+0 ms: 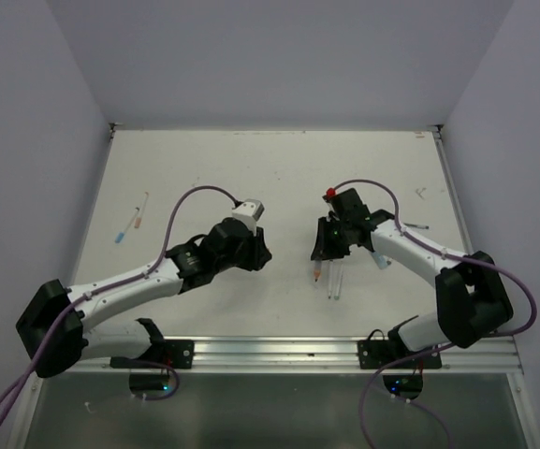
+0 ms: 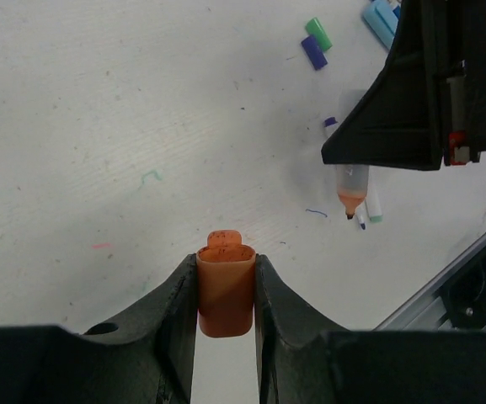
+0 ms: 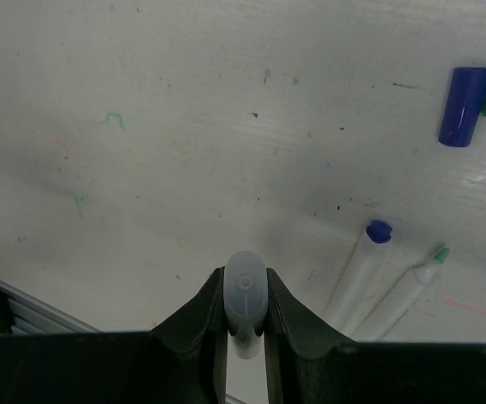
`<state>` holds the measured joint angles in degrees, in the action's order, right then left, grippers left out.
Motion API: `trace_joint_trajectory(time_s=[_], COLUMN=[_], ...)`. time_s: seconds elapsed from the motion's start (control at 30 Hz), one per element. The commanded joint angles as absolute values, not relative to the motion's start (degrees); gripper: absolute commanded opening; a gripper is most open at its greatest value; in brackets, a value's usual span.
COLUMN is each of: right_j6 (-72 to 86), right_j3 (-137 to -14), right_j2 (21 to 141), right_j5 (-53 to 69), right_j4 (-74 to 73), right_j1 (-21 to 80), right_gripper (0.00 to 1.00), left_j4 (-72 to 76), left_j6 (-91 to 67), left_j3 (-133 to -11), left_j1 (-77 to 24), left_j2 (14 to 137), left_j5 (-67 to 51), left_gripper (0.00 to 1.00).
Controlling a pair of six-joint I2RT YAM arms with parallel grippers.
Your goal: Open the pen caps
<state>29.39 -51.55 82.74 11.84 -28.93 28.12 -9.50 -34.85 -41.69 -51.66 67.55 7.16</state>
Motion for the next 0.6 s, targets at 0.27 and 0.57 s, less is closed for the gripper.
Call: trace_joint_trajectory(time_s=[0.27, 0.57], right_j6=[29.62, 28.74], right_j3=[-45.44, -41.93], right_j2=[84.20, 85.34], right_j5=[15.82, 13.10], right_j4=[-21.72, -20.83], right_j1=[28.21, 28.21], right_gripper=[0.01, 0.04], left_j4=[2.72, 5.97], left_j6=[-34.98, -36.38], left_j3=[-50.71, -52.56], left_j1=[-48.87, -46.85], left_j2=[79.71, 84.72], left_j5=[-6.15, -7.29], left_gripper=[0.00, 0.00])
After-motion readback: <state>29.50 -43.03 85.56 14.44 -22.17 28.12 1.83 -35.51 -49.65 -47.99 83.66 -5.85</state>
